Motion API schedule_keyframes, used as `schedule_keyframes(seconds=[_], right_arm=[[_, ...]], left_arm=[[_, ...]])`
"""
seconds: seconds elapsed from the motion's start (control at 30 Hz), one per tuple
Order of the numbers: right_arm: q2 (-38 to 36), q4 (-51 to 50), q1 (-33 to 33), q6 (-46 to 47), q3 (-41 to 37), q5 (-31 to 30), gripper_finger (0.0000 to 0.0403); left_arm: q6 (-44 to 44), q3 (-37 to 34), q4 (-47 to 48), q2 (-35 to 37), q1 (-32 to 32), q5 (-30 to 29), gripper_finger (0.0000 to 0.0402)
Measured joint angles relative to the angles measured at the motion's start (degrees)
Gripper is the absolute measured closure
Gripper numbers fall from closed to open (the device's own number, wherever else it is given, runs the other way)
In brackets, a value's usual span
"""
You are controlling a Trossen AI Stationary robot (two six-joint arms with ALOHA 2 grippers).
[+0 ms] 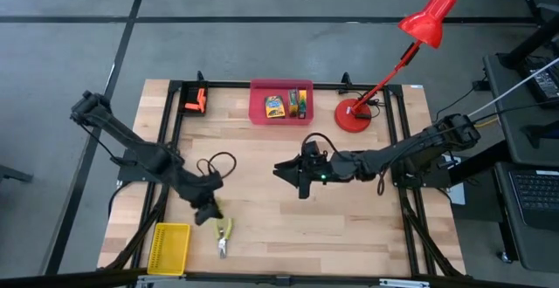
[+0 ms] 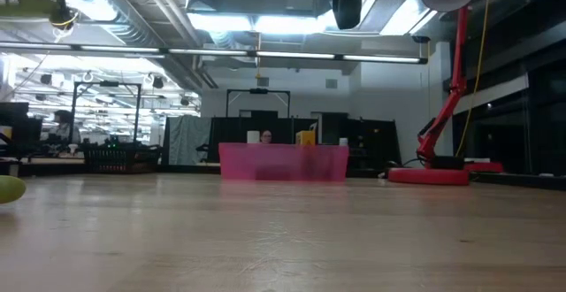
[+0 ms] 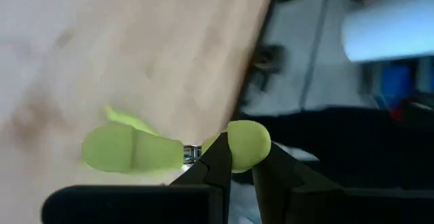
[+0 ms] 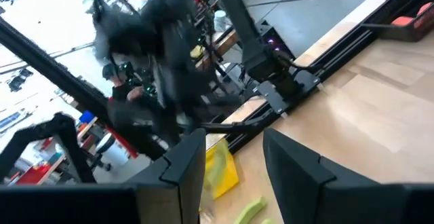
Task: Pick & Place School Supplies
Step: Put the green pliers into the yellow bin
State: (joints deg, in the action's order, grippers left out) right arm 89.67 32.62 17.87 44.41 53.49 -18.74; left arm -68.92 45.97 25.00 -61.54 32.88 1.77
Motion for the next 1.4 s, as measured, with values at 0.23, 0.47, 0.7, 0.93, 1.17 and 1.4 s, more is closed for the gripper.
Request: schedule_keyframes(seconds=[0.23,0.47,0.7,0.93,1.17,1.4], right_arm=[[0.00,-0.02,0.04,-1.35,-0.02,0.37,0.0250],[0.00,-0.07,0.28,-3.76,-0.02,0.38,0.0250],[0.00,-0.19,1.29,-5.71,-0.02,0.33,0.0249],[0.00,-0.51,1.90,-6.89,-0.04,0.31,0.0249],[0.00,-0.52,3.44,-7.55,-0.04,1.46,0.0249],[0.00,-0.70,4.78,-7.31,-0.04,1.85,0.0249]], left_arm=[[-10.16,15.87,24.17,0.91,-1.13,12.40,0.0369],[-22.45,18.05,36.59,0.74,0.13,20.29,0.0369],[-32.08,18.04,38.59,-1.08,0.34,20.21,0.0369],[-40.32,8.68,28.39,-1.37,4.34,23.27,0.0369],[-50.70,-4.72,6.79,-1.35,10.01,23.41,0.0369],[-56.61,-12.14,-2.00,-1.35,14.00,22.66,0.0369]])
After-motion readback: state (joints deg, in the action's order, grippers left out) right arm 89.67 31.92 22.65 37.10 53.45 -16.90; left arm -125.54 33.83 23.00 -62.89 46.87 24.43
